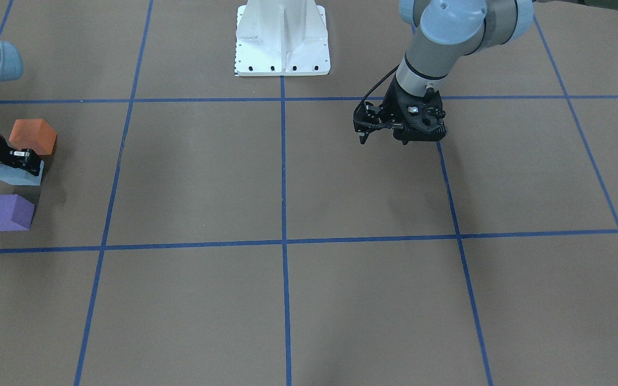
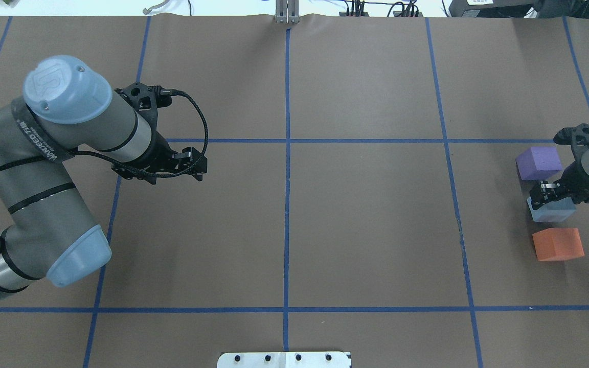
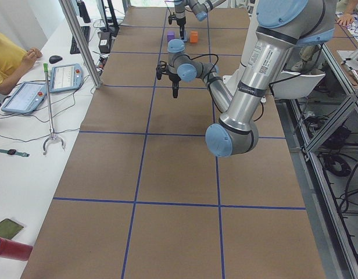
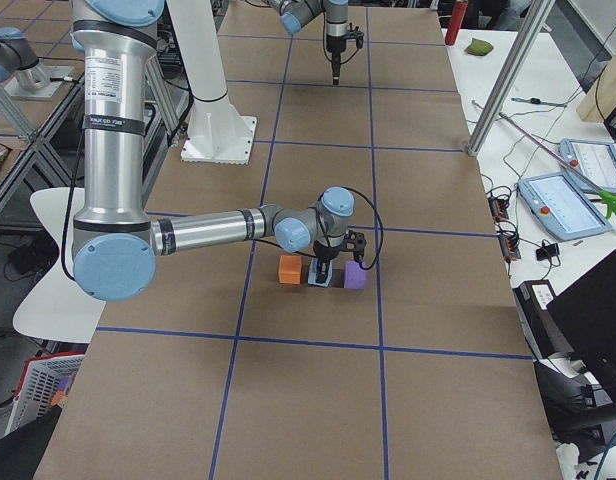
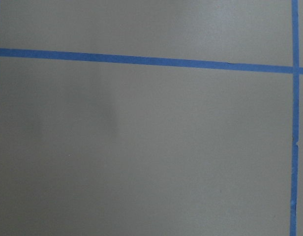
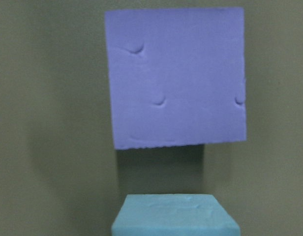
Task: Place blue block between orange and purple blocks
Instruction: 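Lower the light blue cube between the purple and orange cubes with the right gripper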
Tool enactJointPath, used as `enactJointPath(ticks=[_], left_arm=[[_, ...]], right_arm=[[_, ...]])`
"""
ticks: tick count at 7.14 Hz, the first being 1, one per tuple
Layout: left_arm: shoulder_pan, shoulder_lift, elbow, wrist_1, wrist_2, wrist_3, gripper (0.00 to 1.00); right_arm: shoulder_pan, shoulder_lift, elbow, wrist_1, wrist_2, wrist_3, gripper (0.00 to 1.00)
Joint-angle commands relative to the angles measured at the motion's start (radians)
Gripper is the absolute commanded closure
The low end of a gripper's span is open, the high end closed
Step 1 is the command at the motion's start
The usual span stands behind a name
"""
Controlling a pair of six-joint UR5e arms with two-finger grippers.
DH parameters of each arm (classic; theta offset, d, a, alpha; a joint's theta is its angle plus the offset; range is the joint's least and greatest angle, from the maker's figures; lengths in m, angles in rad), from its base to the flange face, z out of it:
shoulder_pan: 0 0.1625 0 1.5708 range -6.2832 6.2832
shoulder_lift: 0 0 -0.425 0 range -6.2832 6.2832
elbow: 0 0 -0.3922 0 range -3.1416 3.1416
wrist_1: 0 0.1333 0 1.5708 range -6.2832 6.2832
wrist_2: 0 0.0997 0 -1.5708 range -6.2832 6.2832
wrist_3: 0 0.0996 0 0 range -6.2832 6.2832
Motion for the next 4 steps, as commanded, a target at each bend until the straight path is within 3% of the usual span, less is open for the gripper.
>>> enactJointPath(ticks=[1,4], left_arm=[[0.0,0.0,-0.002,0.0,0.0,0.0,0.0],[-0.001,0.0,-0.014,0.002,0.0,-0.002,0.0]], right_arm=[[0.0,-0.001,0.0,0.0,0.0,0.001,0.0],[0.003,0.001,0.044,0.001,0.0,-0.002,0.0]])
